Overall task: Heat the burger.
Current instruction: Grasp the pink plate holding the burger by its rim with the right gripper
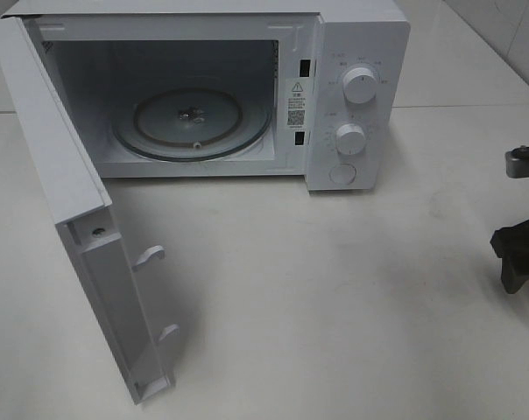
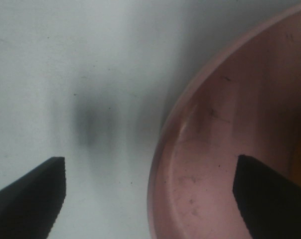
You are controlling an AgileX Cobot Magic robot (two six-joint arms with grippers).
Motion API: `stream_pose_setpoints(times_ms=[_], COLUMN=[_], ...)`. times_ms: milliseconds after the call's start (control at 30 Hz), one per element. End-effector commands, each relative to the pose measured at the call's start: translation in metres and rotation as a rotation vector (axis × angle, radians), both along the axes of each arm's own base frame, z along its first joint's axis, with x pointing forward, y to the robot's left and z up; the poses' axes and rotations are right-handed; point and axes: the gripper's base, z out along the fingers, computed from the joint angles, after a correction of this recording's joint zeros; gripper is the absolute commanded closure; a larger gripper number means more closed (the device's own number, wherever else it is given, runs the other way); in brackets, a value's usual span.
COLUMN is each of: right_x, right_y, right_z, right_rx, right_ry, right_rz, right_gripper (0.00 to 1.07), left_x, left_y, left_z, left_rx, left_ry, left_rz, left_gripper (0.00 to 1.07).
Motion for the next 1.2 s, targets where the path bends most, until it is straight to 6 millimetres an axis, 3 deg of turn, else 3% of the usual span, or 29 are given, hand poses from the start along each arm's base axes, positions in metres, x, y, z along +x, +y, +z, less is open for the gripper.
stream_pose_setpoints(times_ms=[33, 500, 567, 600, 633, 667, 700, 733, 767, 800, 833, 900, 1200], right_x=[0.003, 0.005, 0.004, 0.004, 0.003, 0.003, 0.003, 0.003, 0.003, 0.002, 0.002, 0.002, 0.001], right_y=[-0.008, -0.016, -0.017, -0.017, -0.017, -0.017, -0.017, -0.017, -0.017, -0.017, -0.017, -0.016, -0.001], right_z=[-0.006, -0.025, -0.025, -0.025, -0.025, -0.025, -0.025, -0.025, -0.025, -0.025, -0.025, -0.025, -0.025], right_rx=[-0.003, 0.016, 0.012, 0.012, 0.010, 0.010, 0.010, 0.010, 0.010, 0.010, 0.010, 0.010, -0.015], right_ry=[-0.004, 0.030, 0.039, 0.039, 0.045, 0.045, 0.050, 0.050, 0.050, 0.052, 0.055, 0.062, 0.100], right_rz=[-0.009, -0.065, -0.088, -0.088, -0.099, -0.099, -0.105, -0.106, -0.106, -0.109, -0.109, -0.116, -0.047], right_gripper=[0.22, 0.25, 0.37, 0.37, 0.49, 0.49, 0.66, 0.76, 0.76, 0.93, 1.02, 1.07, 1.07], left_x=[-0.003, -0.003, -0.003, -0.003, -0.003, -0.003, -0.003, -0.003, -0.003, -0.003, -0.003, -0.003, -0.003], left_y=[0.000, 0.000, 0.000, 0.000, 0.000, 0.000, 0.000, 0.000, 0.000, 0.000, 0.000, 0.000, 0.000], left_z=[0.000, 0.000, 0.000, 0.000, 0.000, 0.000, 0.000, 0.000, 0.000, 0.000, 0.000, 0.000, 0.000], left_rx=[-0.006, -0.006, -0.006, -0.006, -0.006, -0.006, -0.006, -0.006, -0.006, -0.006, -0.006, -0.006, -0.006], left_ry=[-0.035, -0.035, -0.035, -0.035, -0.035, -0.035, -0.035, -0.035, -0.035, -0.035, -0.035, -0.035, -0.035], left_rz=[-0.005, -0.005, -0.005, -0.005, -0.005, -0.005, -0.005, -0.005, -0.005, -0.005, -0.005, -0.005, -0.005], left_gripper=[0.06, 0.06, 0.06, 0.06, 0.06, 0.06, 0.06, 0.06, 0.06, 0.06, 0.06, 0.06, 0.06])
